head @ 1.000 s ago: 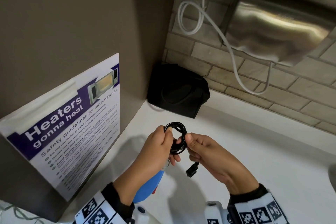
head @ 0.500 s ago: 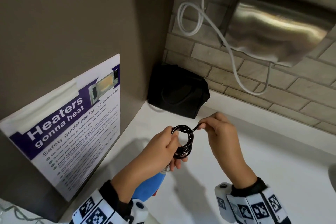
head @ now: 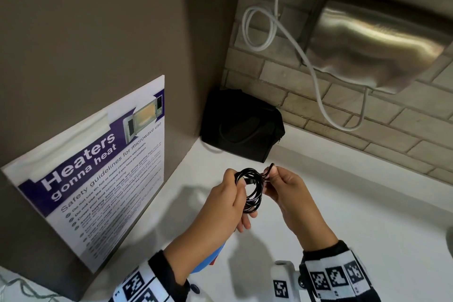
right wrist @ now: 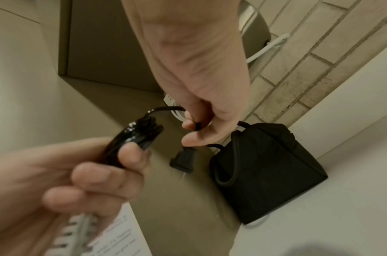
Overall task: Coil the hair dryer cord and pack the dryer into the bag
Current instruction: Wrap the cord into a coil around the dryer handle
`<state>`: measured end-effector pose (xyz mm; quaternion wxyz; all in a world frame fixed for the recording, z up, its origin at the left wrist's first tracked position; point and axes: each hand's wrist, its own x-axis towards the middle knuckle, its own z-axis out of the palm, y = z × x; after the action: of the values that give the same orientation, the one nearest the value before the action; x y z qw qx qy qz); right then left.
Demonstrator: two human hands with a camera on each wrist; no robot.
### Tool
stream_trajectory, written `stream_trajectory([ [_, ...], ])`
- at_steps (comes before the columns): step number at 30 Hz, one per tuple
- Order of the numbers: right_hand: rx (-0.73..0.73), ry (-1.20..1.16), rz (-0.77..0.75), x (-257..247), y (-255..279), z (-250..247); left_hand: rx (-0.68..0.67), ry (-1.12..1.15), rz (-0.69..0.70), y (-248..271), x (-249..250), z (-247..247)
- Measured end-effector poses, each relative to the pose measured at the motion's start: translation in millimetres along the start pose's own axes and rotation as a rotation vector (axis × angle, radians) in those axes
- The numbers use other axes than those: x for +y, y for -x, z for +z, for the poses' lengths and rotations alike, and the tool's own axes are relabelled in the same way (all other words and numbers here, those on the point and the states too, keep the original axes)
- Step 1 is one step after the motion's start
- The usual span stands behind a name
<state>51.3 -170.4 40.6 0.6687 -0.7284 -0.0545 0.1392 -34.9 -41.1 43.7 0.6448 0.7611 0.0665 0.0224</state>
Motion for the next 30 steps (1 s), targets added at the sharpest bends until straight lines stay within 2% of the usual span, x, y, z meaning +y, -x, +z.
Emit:
stream_trajectory([
  [9,0.050,0.103,0.013,-9.9,6.0,6.0,0.037,0.027,0.001,-1.2,-3.1,1.5],
  [16,-0.095,-0.059,-0.004,-15.7,11.2,4.1,0.082,0.115,0.049,-0.9,-5.5,3.0],
  [22,-0.176,-0.221,0.070,-13.1,10.5,5.0,0.063,0.156,0.078,0.2,-8.6,2.5],
  [30,-0.303,-0.304,0.158,-4.3,8.6,4.4,0.027,0.383,0.108,7.0,-3.9,2.5],
])
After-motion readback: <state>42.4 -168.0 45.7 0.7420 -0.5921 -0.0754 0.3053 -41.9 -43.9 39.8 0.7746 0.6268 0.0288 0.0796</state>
